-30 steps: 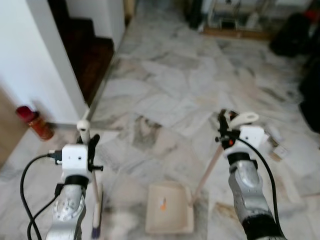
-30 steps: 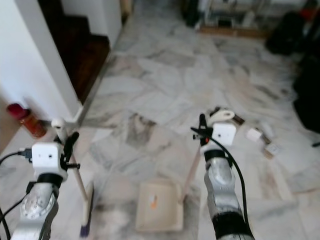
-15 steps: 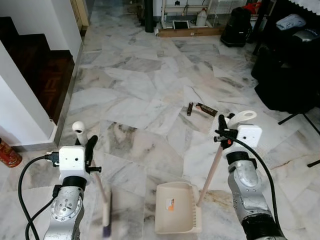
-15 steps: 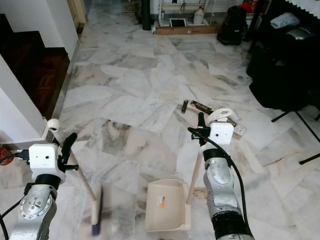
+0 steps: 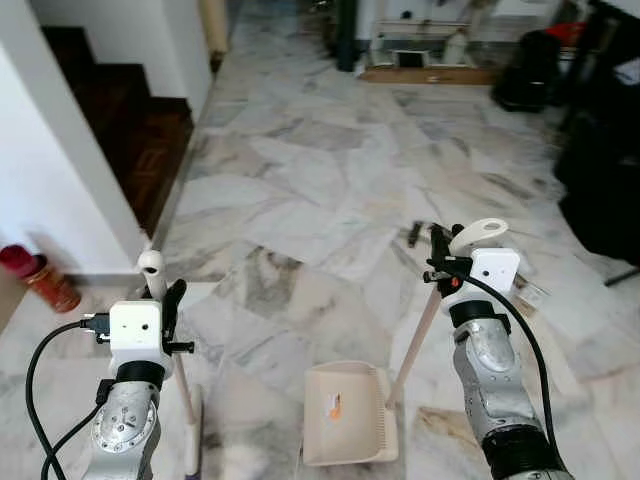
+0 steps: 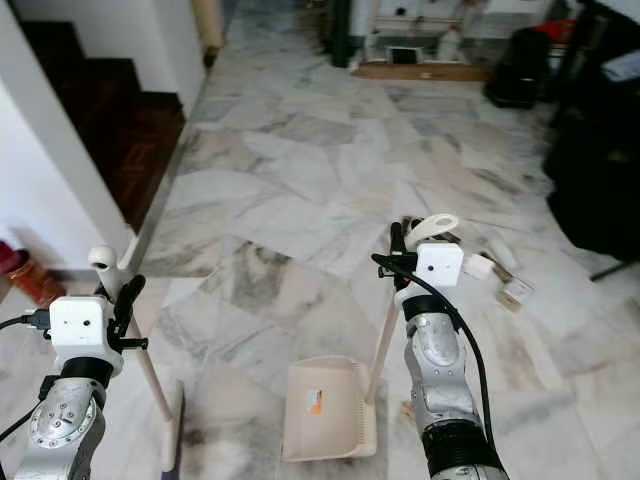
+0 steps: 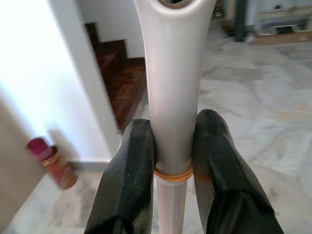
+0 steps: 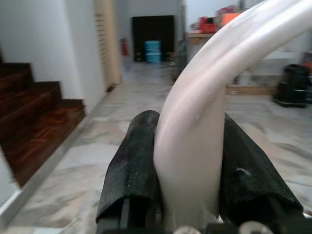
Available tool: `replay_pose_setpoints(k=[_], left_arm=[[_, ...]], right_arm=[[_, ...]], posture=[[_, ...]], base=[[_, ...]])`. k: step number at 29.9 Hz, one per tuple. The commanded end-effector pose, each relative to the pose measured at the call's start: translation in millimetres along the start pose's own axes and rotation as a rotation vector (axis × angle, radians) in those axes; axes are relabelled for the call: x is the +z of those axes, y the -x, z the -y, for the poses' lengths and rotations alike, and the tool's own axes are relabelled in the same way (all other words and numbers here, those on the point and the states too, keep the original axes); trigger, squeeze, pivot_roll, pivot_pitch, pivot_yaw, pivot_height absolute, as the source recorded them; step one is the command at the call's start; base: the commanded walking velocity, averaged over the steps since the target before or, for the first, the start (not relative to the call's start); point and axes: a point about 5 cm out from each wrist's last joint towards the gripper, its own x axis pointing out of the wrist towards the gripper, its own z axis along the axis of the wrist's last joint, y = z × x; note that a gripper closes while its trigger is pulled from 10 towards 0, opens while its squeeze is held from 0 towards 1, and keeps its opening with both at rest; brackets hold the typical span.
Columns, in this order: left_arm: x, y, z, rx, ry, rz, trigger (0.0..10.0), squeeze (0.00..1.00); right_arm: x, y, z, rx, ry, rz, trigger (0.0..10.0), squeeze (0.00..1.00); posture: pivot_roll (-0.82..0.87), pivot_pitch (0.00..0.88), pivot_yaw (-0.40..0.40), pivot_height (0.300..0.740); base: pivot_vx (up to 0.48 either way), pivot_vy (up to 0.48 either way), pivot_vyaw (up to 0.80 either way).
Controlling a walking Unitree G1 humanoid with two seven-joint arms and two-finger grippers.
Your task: Sweep floor
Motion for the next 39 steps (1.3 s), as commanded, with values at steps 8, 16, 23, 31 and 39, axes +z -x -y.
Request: replay_pose_setpoints(k=[8, 16, 23, 31, 39], left_arm=[[7.2, 2.0, -4.5, 0.015, -0.023, 0.043, 10.0, 0.00], [6.1, 3.0, -5.8, 0.017, -0.027, 0.042, 10.0, 0.00], [5.9, 4.1, -5.2, 0.022, -0.025, 0.042, 10.0, 0.00], [3.1, 5.4, -4.7, 0.029, -0.011, 0.033, 10.0, 0.00], [1.8, 5.8, -5.9, 0.040, -0.003, 0.030, 10.0, 0.00]], right_arm=[[7.1, -2.3, -4.4, 0.017, -0.010, 0.037, 10.0, 0.00], [6.0, -0.7, -5.3, 0.024, -0.010, 0.033, 10.0, 0.00], [8.0, -0.4, -10.5, 0.073, 0.032, 0.050, 10.0, 0.00], [7.6, 0.7, -11.3, 0.071, 0.001, 0.050, 10.0, 0.00], [8.1, 1.4, -12.1, 0.090, 0.026, 0.052, 10.0, 0.00]], posture=[[0.00, 0.038, -0.009, 0.740], [0.01, 0.026, -0.009, 0.740], [0.01, 0.016, -0.015, 0.740], [0.01, 0.006, -0.016, 0.740], [0.01, 0.001, -0.017, 0.740]], base=[[0.369, 0.000, 0.00], [0.372, 0.000, 0.00], [0.371, 0.000, 0.18], [0.374, 0.000, 0.30], [0.375, 0.000, 0.00]])
